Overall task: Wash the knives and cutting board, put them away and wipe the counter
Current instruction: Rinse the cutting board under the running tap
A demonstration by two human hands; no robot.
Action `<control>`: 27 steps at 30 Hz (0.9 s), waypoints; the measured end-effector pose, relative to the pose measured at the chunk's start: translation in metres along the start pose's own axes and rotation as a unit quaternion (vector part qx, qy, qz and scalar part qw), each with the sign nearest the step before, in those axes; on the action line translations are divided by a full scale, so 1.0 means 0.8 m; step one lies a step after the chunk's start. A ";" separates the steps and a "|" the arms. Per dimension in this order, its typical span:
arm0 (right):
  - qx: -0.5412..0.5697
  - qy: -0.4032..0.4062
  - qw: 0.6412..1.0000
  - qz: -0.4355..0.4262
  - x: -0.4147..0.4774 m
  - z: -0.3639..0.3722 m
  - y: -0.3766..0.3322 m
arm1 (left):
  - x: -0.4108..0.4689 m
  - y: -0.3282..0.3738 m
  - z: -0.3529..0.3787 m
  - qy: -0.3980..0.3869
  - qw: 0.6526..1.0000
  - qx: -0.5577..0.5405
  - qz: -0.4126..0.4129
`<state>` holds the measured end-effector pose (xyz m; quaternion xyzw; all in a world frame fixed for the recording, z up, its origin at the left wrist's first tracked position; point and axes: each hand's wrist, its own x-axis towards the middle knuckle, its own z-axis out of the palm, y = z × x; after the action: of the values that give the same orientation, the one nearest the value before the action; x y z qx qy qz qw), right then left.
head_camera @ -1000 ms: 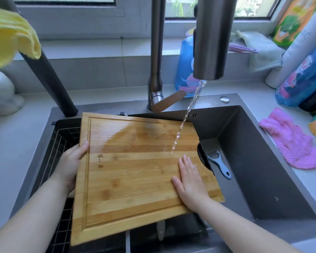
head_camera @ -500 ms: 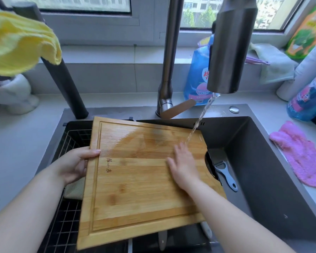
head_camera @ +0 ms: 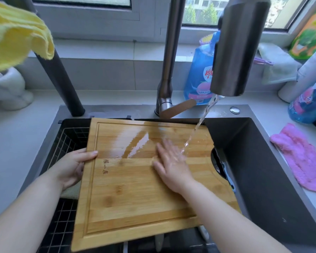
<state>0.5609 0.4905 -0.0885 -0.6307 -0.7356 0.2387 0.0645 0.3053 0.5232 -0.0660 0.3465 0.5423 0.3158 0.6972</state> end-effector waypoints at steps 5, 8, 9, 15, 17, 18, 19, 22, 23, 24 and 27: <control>-0.034 0.041 0.993 0.102 -0.026 -0.006 0.052 | -0.004 -0.004 0.001 -0.003 1.000 -0.009 -0.005; -0.027 0.030 0.986 0.161 -0.044 -0.005 0.058 | -0.007 -0.002 0.001 -0.011 1.000 -0.007 -0.001; -0.039 0.015 0.992 0.116 -0.052 0.001 0.051 | -0.008 -0.002 0.003 -0.009 1.000 -0.007 -0.002; -0.015 0.120 0.985 0.124 -0.067 -0.008 0.087 | -0.009 -0.001 0.005 -0.004 1.000 -0.006 -0.006; 0.097 0.103 0.944 0.297 -0.058 -0.030 0.112 | -0.010 0.000 0.005 -0.007 1.000 0.002 -0.005; 0.169 0.081 0.920 0.344 -0.053 -0.039 0.119 | -0.010 0.000 0.005 -0.006 1.000 0.006 -0.004; 0.238 0.063 0.896 0.370 -0.049 -0.043 0.124 | -0.010 0.001 0.005 -0.003 1.000 0.009 -0.002; 0.406 0.093 0.815 0.402 -0.054 -0.054 0.125 | -0.012 -0.002 0.005 0.005 1.000 0.023 0.000; 0.447 0.101 0.786 0.414 -0.059 -0.057 0.126 | -0.012 -0.003 0.005 0.010 0.999 0.038 0.001; 0.476 0.110 0.764 0.420 -0.065 -0.059 0.127 | -0.011 -0.004 0.005 0.016 0.998 0.059 0.000; 0.520 0.148 0.726 0.425 -0.080 -0.061 0.132 | -0.014 -0.001 0.014 0.037 0.991 0.127 -0.007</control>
<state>0.6878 0.4517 -0.0779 -0.7720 -0.1325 0.4898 0.3828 0.3137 0.5119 -0.0584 0.4163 0.6056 0.2521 0.6296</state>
